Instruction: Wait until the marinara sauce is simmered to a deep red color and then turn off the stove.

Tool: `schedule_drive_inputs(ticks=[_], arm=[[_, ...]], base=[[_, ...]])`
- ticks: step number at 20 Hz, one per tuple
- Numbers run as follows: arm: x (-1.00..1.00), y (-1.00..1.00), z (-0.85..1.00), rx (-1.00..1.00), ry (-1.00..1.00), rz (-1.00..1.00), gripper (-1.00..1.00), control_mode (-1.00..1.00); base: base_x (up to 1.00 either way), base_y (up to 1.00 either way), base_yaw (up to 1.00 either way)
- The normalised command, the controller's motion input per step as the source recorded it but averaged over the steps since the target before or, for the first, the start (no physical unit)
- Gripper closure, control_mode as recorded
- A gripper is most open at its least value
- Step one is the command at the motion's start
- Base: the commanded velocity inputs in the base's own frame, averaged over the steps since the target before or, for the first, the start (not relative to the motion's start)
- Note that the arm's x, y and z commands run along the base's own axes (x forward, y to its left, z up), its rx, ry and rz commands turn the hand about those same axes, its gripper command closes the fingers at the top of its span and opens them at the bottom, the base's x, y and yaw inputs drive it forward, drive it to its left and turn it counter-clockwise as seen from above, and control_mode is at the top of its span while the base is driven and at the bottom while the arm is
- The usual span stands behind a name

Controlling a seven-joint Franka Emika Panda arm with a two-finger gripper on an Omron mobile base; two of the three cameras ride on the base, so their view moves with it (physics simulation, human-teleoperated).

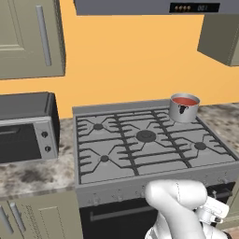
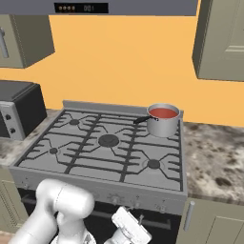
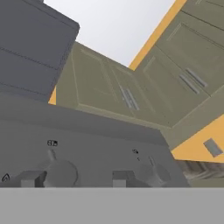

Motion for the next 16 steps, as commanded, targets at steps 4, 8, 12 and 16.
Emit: schedule_drive_inputs(ticks=[4,8,12,16], arm=[[0.19,-0.33,1.00,0.23,-0.30,-0.38,1.00,-1.00],[0.11,-0.13,1.00,0.24,-0.31,-0.30,1.00,-1.00],[0.17,-0.09,1.00,0.30,-0.23,-0.27,1.00,-1.00],[0.04,-0.05,0.56,0.18,-0.05,-0.15,1.00,-1.00]], base=[[0.00,0.00,0.00],[0.00,0.00,0.00],[0.00,0.00,0.00],[0.00,0.00,0.00]])
